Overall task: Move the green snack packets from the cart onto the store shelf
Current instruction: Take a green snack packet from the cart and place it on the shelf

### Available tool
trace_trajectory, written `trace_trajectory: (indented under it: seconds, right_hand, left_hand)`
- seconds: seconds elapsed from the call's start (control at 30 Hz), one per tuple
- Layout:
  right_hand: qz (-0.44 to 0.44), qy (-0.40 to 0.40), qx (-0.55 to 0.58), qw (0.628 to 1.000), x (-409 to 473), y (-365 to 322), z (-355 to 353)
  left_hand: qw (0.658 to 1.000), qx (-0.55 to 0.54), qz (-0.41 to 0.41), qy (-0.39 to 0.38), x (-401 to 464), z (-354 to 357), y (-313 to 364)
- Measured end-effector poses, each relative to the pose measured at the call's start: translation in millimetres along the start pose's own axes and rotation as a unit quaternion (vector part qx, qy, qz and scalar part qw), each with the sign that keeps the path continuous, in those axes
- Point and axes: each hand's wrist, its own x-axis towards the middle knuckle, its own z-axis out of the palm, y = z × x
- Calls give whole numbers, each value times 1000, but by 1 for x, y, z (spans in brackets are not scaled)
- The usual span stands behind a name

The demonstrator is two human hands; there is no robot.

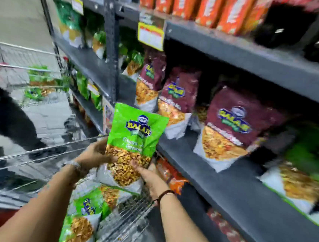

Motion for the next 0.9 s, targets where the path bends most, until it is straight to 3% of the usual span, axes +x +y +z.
trace_trajectory:
  seconds: [0.17,0.27,0.43,0.67,0.77,0.9]
  right_hand:
    - [-83,60,-62,993,-52,-14,-103]
    - [-115,155,-88,977,-94,-24,-166]
    - [-183,302,-39,935,-156,-19,-263]
    - [-213,428,-22,878,-152,-2,-328]
    - [-170,442,-102,875,-136,8,-335]
    - [-158,494,-87,850,-114,17,-334]
  left_hand:
    - [991,-9,-16,-133,-3,86,45]
    - [984,-17,10,-175,-2,156,78]
    - [961,-51,76,-262,9,278,118]
    - [971,-2,132,-197,45,401,130]
    - [982,28,117,-146,64,415,104]
    - [981,59,114,-147,72,411,84]
